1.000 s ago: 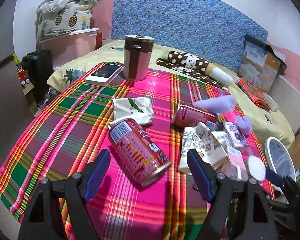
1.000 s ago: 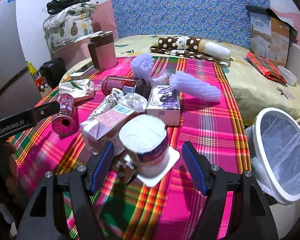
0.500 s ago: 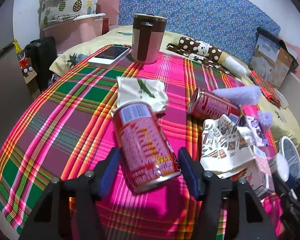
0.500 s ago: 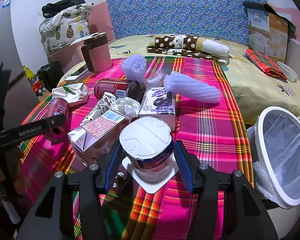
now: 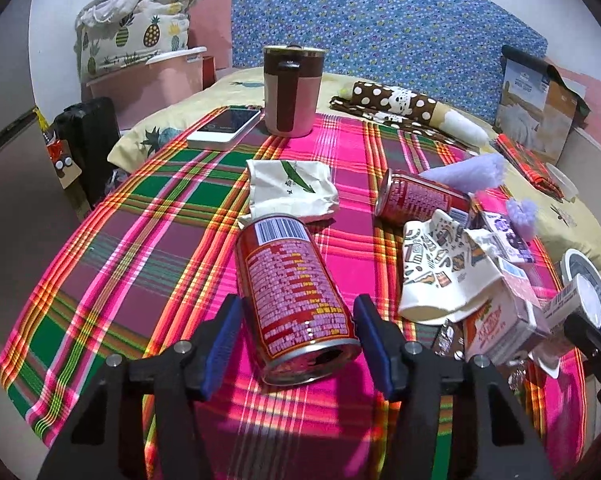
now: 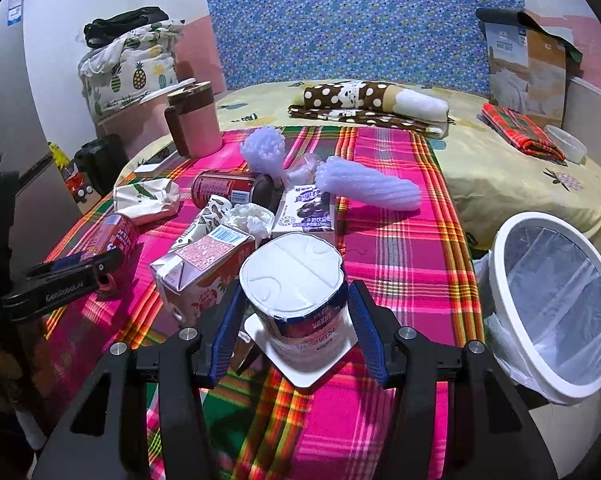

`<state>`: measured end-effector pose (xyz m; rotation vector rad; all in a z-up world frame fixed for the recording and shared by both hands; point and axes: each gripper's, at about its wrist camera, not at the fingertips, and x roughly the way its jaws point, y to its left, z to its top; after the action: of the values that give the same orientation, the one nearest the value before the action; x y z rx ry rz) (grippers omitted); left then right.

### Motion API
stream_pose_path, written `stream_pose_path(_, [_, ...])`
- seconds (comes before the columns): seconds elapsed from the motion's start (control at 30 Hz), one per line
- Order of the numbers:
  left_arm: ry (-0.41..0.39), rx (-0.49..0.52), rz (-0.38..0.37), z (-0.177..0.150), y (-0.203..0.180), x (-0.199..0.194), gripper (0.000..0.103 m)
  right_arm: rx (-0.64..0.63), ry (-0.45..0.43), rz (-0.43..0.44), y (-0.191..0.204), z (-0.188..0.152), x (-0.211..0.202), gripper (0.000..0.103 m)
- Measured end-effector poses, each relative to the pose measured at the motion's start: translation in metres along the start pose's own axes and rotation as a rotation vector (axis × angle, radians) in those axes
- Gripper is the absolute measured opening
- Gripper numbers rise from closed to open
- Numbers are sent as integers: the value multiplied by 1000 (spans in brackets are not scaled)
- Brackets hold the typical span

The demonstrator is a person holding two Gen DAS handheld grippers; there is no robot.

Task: Collect trash
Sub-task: 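Carry the white can and red can over the white trash bin with both tools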

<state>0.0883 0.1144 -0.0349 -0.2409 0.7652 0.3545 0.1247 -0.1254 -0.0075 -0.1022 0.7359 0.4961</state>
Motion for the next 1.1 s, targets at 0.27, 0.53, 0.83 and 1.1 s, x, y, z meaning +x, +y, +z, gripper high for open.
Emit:
stream_pose_path(0.27, [-45,22,-22,-1,-3,-22,58,8,-21,-7,0,-3,-10,55])
stream_pose_path(0.53, [-78,35,-48,1,-11,-39,57,16,-45,-16,-2,-6,-19,55])
stream_pose_path(0.83, [-120,70,-103,11,-35,-56,57,39,-82,-31,-11,-7,-32,55])
stream_pose_path(1.1, [-138,134,-210,20,-78,-66,57,78,-123,-76,-34,-6,-47,55])
